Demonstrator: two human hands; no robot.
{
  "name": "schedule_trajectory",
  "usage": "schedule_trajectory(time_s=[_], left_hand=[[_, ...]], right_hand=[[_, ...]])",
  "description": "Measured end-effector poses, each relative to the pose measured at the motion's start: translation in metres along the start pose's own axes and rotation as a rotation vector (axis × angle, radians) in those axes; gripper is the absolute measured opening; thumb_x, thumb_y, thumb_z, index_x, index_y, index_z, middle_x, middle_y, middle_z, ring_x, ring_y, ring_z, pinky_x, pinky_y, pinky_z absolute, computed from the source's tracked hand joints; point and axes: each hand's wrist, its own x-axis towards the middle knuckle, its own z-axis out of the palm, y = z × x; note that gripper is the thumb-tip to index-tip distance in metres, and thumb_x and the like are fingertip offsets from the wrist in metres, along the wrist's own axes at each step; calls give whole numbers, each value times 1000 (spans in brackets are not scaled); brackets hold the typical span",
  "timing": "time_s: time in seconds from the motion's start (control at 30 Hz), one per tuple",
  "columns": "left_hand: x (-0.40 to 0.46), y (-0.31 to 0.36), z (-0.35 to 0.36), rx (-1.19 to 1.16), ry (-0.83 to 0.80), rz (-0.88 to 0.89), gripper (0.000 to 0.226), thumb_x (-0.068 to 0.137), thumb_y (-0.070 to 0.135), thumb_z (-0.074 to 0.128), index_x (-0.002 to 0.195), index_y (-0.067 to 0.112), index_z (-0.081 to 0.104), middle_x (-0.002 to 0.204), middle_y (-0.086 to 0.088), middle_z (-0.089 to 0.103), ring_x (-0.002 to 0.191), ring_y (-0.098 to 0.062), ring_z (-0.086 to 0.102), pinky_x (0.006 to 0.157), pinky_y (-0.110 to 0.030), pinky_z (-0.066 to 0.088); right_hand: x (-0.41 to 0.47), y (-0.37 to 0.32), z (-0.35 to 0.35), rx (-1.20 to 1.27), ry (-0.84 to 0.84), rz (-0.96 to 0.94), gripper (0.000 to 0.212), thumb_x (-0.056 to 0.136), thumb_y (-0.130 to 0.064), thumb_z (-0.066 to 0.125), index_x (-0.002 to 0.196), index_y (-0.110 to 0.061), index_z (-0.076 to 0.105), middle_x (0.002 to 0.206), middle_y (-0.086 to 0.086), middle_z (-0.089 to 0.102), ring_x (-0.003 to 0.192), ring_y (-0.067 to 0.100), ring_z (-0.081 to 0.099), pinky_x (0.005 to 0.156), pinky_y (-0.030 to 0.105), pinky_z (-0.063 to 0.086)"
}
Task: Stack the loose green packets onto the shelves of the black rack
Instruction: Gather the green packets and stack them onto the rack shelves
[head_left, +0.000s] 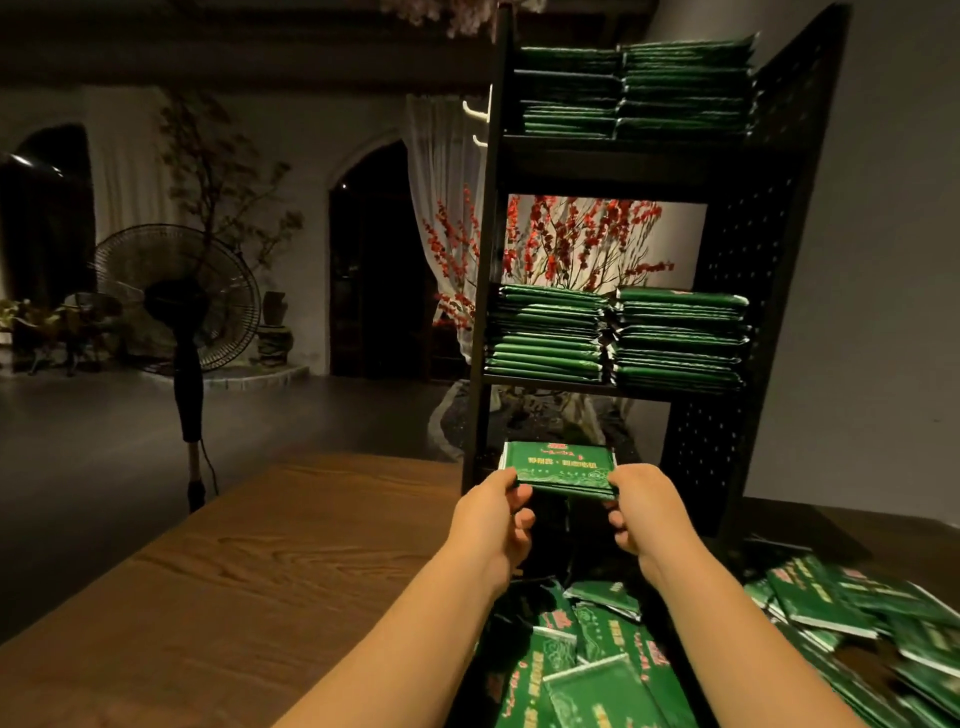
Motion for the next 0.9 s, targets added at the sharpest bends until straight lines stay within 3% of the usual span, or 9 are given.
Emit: schedule_trajectory(time_s=[0.1, 0.23, 0.43, 0.53, 0.63, 0.77, 0.9], left_hand=[[9, -1, 6, -39, 29, 5, 16, 99, 25, 59, 105, 11, 61, 82, 0, 65, 47, -8, 42, 36, -15, 31], [22, -1, 8, -154, 15, -55, 30, 98, 37, 58, 90, 9, 64, 59, 3, 51, 37, -3, 40, 34, -13, 28], [26, -2, 13, -227, 43, -35, 29, 99, 35, 58, 86, 11, 64, 53, 5, 53, 44, -3, 41, 33, -12, 28], [30, -5, 13, -254, 50, -21, 26, 99, 34, 58, 100, 9, 67, 58, 4, 53, 44, -2, 43, 33, -13, 30], [29, -9, 12, -251, 54, -2, 26, 99, 32, 57, 106, 11, 68, 65, 1, 56, 47, -3, 43, 35, -13, 32], [25, -11, 9, -259, 44, 19, 24, 100, 28, 55, 113, 11, 68, 99, -1, 67, 58, -3, 48, 37, -12, 34], [12, -11, 1, -128, 55, 53, 16, 98, 22, 57, 106, 12, 66, 91, 2, 66, 57, -6, 48, 41, -14, 35]], right_hand=[[17, 0, 2, -13, -9, 9, 11, 95, -12, 42, 85, -14, 47, 70, 6, 34, 57, 17, 28, 51, 27, 21], [30, 0, 12, -38, -23, -32, 17, 99, -19, 48, 84, -14, 42, 71, 6, 34, 60, 19, 32, 51, 30, 26], [34, 2, 24, -50, -13, -45, 15, 100, -24, 50, 97, -10, 45, 74, 6, 42, 58, 16, 36, 49, 27, 31], [34, 5, 28, -52, -25, -60, 17, 100, -27, 50, 101, -15, 39, 72, 4, 45, 55, 15, 38, 46, 26, 32], [32, 6, 32, -47, -68, -5, 20, 101, -29, 48, 92, -11, 48, 78, 6, 50, 57, 14, 40, 47, 27, 32], [27, 2, 35, -44, -137, 78, 23, 102, -25, 43, 85, -14, 54, 73, 3, 49, 58, 14, 44, 47, 27, 34], [26, 8, 30, -104, -89, -14, 23, 101, -23, 42, 80, -17, 47, 76, 4, 46, 61, 16, 40, 53, 30, 33]])
